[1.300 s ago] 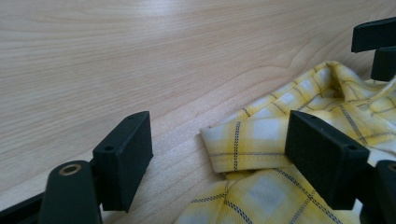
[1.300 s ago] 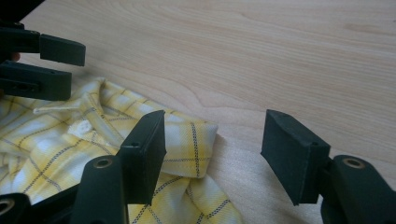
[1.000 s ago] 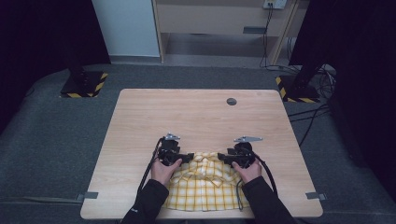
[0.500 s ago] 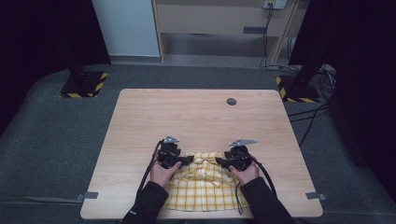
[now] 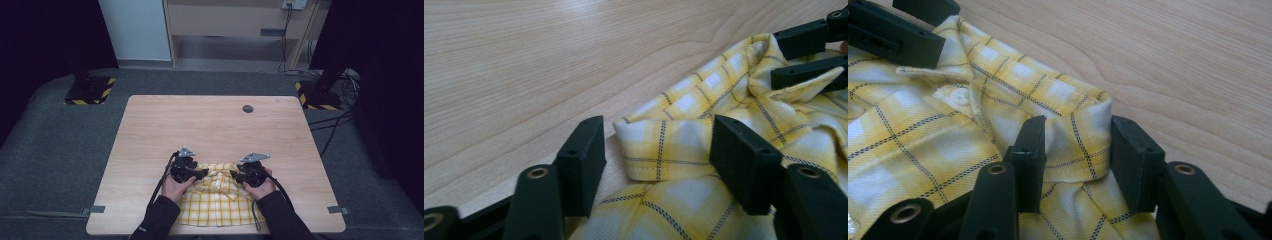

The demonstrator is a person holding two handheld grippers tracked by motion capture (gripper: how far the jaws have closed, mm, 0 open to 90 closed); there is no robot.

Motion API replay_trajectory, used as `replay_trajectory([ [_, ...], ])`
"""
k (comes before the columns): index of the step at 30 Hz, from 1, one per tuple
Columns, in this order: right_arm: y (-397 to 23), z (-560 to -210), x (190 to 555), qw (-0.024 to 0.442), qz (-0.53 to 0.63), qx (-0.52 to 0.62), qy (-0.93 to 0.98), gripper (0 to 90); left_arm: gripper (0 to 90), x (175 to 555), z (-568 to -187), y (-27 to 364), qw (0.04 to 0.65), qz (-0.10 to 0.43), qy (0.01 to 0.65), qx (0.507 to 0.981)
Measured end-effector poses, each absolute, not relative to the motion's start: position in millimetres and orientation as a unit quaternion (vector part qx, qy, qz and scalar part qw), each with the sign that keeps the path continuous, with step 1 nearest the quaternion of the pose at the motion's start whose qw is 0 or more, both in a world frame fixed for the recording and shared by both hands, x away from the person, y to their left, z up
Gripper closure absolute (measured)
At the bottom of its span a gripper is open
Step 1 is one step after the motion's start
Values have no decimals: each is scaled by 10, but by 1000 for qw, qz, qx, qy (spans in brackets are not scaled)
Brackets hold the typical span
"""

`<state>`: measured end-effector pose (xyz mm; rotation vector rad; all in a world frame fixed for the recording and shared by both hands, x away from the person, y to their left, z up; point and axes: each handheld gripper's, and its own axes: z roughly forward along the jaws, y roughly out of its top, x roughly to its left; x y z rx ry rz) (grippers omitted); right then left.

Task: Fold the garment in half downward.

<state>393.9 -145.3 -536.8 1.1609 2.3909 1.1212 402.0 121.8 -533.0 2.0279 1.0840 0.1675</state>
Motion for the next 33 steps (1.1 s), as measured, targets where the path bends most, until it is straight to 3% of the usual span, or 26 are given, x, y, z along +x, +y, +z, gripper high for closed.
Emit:
replay_trajectory([
  [14,-1424,-5359,3888,149,380,388,826,790,651,3992,-5334,1193,396,90,425,809],
  [22,-1421,-5336,3877,152,379,390,825,816,766,3955,-5314,1210,405,106,414,808],
  [33,-1442,-5199,3812,167,394,380,820,819,800,3863,-5154,1257,433,122,397,800],
])
